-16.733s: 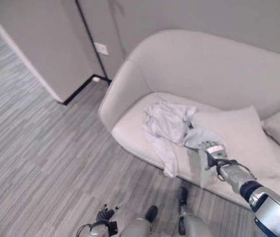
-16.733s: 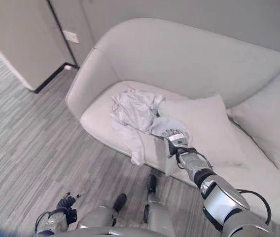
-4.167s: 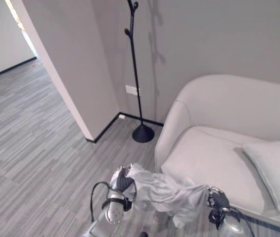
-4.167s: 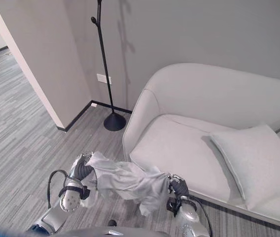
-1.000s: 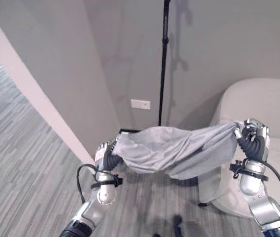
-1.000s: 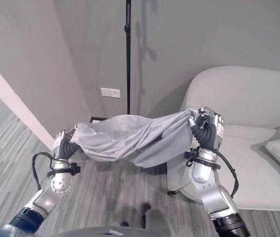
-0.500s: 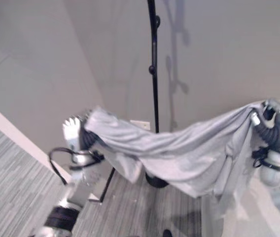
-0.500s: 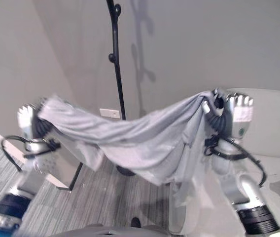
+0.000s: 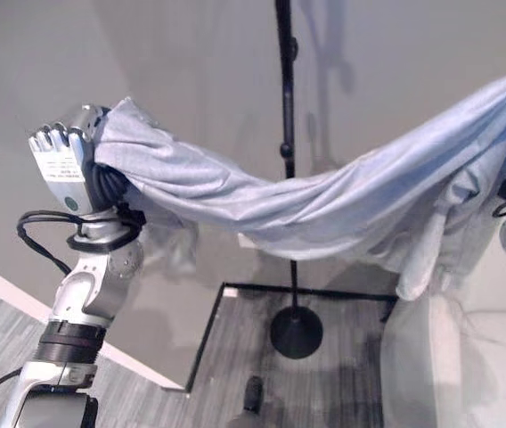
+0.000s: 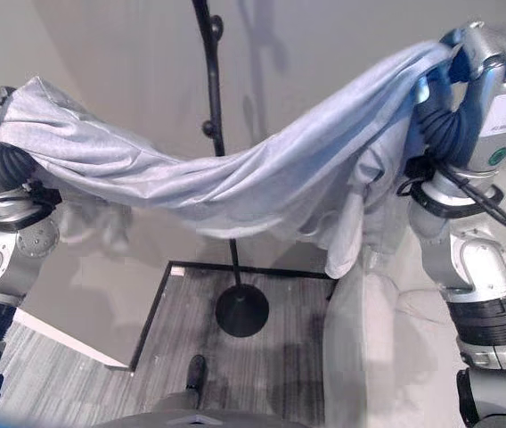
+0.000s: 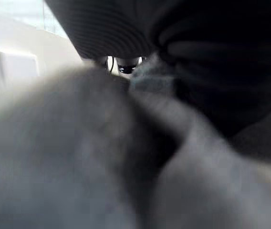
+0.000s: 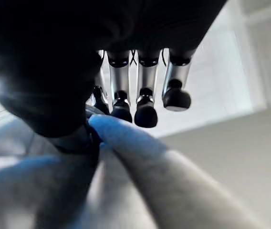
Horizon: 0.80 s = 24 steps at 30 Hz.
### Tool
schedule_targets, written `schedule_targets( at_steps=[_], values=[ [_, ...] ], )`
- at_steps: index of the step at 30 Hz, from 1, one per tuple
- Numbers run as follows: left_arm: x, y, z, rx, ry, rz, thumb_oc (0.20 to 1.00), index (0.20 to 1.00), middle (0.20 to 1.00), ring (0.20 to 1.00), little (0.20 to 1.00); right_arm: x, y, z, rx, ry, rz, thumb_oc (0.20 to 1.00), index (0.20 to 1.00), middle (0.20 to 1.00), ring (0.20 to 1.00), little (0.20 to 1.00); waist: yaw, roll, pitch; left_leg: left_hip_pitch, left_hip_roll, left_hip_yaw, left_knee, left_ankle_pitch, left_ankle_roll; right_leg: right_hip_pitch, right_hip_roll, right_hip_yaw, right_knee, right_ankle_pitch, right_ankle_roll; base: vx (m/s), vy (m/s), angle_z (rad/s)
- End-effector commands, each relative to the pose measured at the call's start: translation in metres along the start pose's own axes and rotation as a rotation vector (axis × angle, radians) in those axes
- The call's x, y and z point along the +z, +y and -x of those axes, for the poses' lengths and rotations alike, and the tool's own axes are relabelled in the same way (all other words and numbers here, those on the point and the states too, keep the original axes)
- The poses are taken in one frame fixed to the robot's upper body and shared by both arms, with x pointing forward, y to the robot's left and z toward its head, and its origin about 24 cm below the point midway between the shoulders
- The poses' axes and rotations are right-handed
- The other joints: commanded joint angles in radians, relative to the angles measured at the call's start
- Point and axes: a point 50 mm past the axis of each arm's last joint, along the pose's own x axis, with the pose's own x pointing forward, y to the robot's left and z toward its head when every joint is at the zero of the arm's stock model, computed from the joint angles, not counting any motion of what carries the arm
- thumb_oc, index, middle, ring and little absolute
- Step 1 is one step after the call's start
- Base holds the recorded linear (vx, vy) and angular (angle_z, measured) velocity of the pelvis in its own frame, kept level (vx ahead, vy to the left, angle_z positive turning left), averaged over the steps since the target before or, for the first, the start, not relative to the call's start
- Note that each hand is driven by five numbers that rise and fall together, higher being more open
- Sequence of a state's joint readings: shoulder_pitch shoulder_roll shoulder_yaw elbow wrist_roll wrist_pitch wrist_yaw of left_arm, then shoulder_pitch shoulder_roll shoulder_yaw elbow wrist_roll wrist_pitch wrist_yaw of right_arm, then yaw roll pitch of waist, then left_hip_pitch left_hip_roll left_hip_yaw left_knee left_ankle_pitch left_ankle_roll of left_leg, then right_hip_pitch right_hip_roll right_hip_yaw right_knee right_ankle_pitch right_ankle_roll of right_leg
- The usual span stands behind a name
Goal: Hang the clothes on the sofa on the clothes rack.
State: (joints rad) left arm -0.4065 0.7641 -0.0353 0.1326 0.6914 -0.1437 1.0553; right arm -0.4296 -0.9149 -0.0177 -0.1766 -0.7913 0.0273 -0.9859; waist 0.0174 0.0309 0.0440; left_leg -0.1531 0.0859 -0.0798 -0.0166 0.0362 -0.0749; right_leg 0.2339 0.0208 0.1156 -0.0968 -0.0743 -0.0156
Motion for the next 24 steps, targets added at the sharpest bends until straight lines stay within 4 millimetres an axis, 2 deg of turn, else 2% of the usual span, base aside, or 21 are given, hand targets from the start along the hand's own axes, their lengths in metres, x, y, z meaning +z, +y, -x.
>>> schedule_targets(
  at_steps=[1,3,5,12,20,24],
  values=[
    [-0.004,0.013,-0.040,0.123,-0.104,-0.057,0.200,0.200,0.200,0.200,0.200,-0.014,0.004,-0.023,-0.046,-0.052,0.122,0.200,0.200,0.200,0.200,0.200,0.032,-0.024,-0.107,0.035,-0.022,0.039,-0.071,0.121,-0.031,0.000,-0.133,-0.002,0.011,-0.016,0.128,0.18,0.183,-0.09],
    [-0.014,0.014,-0.049,0.119,-0.091,-0.101,0.200,0.200,0.200,0.200,0.200,-0.028,0.013,-0.033,-0.034,-0.029,0.193,0.200,0.200,0.200,0.200,0.200,0.039,-0.033,-0.127,0.058,-0.041,0.061,-0.071,0.099,-0.011,-0.017,-0.169,0.004,0.022,0.004,0.153,0.20,0.186,-0.30],
    [-0.019,0.014,-0.054,0.117,-0.079,-0.114,0.200,0.200,0.200,0.200,0.200,-0.033,0.017,-0.038,-0.030,-0.020,0.210,0.200,0.200,0.200,0.200,0.200,0.041,-0.038,-0.133,0.066,-0.052,0.073,-0.071,0.080,-0.004,-0.018,-0.185,0.008,0.027,0.002,0.162,0.15,0.121,-0.19],
    [-0.032,0.004,-0.072,0.049,-0.023,-0.130,0.200,0.200,0.200,0.200,0.200,-0.062,0.028,-0.044,0.062,0.034,0.311,0.200,0.200,0.200,0.200,0.200,0.036,-0.049,-0.150,0.092,-0.087,0.095,-0.071,0.053,0.024,-0.027,-0.231,0.002,0.042,0.052,0.196,0.12,0.094,0.01],
    [-0.029,-0.017,-0.073,-0.076,0.003,-0.079,0.200,0.200,0.200,0.200,0.200,-0.087,0.039,-0.031,0.198,0.094,0.396,0.200,0.200,0.200,0.200,0.200,0.024,-0.054,-0.154,0.099,-0.103,0.099,-0.071,0.038,0.031,-0.036,-0.251,-0.010,0.040,0.107,0.213,0.06,0.024,0.00],
    [-0.021,-0.035,-0.064,-0.166,0.038,-0.008,0.200,0.200,0.200,0.200,0.200,-0.097,0.046,-0.016,0.293,0.126,0.439,0.200,0.200,0.200,0.200,0.200,0.015,-0.056,-0.151,0.099,-0.103,0.102,-0.071,0.035,0.032,-0.037,-0.255,-0.012,0.040,0.121,0.217,0.04,-0.007,-0.03]
  ],
)
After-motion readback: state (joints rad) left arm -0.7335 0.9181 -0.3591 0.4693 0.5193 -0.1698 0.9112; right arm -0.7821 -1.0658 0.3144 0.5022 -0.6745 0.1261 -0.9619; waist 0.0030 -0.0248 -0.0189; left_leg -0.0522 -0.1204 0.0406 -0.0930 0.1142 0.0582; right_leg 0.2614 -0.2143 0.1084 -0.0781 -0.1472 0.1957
